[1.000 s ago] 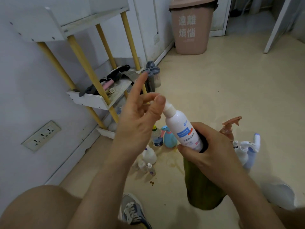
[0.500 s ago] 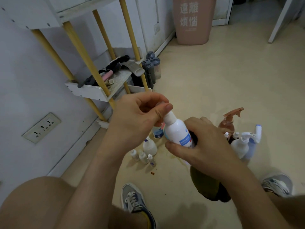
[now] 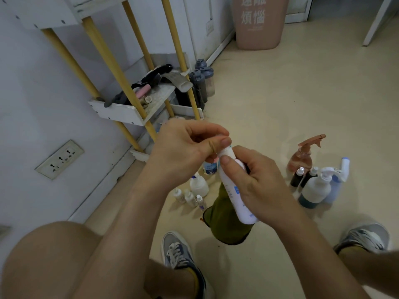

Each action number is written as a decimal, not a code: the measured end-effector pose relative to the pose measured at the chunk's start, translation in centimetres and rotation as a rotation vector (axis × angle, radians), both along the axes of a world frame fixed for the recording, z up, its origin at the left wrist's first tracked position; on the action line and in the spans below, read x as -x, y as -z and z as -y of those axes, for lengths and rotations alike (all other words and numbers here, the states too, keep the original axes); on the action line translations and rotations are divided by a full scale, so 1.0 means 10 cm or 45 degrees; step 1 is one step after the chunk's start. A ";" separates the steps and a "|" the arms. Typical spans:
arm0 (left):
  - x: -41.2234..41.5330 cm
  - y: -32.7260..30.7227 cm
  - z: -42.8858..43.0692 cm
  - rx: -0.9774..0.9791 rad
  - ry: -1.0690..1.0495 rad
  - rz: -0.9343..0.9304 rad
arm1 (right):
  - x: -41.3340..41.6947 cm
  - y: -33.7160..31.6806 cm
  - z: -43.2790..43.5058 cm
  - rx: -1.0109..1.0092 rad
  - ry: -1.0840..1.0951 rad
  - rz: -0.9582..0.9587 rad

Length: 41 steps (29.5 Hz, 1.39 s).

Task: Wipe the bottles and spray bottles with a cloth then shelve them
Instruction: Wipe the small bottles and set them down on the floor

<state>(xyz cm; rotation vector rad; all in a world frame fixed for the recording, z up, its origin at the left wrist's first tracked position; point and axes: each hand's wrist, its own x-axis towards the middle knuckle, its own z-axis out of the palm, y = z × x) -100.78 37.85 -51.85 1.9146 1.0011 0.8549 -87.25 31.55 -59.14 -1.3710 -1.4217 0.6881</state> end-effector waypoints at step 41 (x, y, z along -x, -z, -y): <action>-1.35 1.89 -0.36 0.378 0.286 -0.353 | -1.08 1.13 -0.16 0.599 0.524 -0.775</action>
